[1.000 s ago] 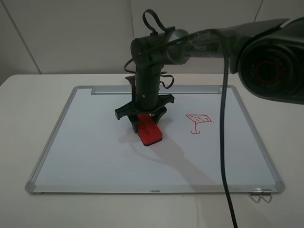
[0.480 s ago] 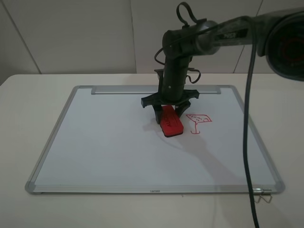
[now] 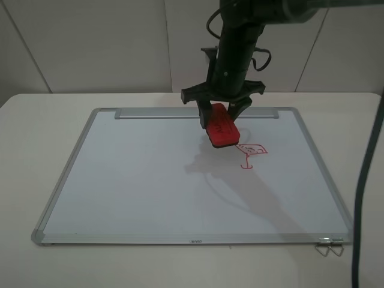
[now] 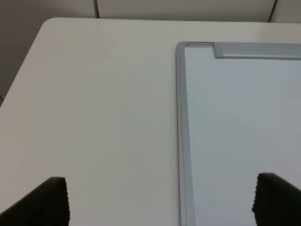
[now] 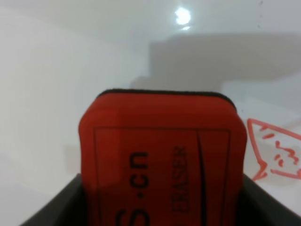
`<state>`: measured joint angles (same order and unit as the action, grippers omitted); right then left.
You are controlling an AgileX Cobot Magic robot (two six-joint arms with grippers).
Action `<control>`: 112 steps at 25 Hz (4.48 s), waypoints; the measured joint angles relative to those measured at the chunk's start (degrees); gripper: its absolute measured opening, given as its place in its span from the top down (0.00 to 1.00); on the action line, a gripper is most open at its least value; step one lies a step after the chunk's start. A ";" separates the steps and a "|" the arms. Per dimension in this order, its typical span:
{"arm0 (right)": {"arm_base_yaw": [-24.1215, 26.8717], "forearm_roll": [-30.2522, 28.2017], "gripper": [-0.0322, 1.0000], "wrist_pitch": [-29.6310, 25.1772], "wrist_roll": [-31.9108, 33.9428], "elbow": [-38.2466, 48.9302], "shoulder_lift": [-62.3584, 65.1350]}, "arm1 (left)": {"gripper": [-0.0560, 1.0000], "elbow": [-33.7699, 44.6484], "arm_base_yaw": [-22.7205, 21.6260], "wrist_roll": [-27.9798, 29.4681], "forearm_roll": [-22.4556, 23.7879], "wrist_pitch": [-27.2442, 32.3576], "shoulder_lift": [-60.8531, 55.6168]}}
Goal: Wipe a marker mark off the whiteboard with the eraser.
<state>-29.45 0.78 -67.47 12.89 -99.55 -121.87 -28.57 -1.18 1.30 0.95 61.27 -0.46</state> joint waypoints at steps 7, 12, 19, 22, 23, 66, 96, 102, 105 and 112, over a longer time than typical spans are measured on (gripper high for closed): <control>0.89 -3.41 0.49 2.54 3.50 11.46 9.27 | 0.21 0.00 0.00 0.00 0.00 0.00 0.00; 4.25 -5.39 0.49 10.69 6.27 29.28 18.89 | 0.21 0.00 0.00 0.00 0.00 0.00 0.00; 8.34 -9.46 0.49 19.56 11.14 49.58 30.47 | 0.21 0.00 0.00 0.00 0.00 0.00 0.00; 9.64 -12.06 0.49 21.80 13.80 55.02 33.84 | 0.21 0.00 0.00 0.00 0.00 0.00 0.00; 10.02 -12.71 0.49 22.48 14.27 56.39 34.44 | 0.21 0.00 0.00 0.00 0.00 0.00 0.00; 10.64 -14.24 0.33 34.58 14.82 61.31 25.21 | 0.21 0.00 0.00 0.00 0.00 0.00 0.00; 25.78 -7.08 0.25 11.62 -2.91 61.28 101.62 | 0.21 0.00 0.00 0.00 0.00 0.00 0.00; 25.78 -5.79 0.25 11.39 -2.95 61.28 109.10 | 0.21 0.00 0.00 0.00 0.00 0.00 0.00; 25.78 -5.04 0.25 10.40 -2.95 61.28 111.29 | 0.21 0.00 0.00 0.00 0.00 0.00 0.00; 25.78 -4.93 0.25 7.33 -2.95 67.31 118.12 | 0.21 0.00 0.00 0.00 0.00 0.00 0.00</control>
<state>-3.67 -4.15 -60.14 9.94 -32.24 -3.75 -28.57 -1.18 1.30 0.95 61.27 -0.46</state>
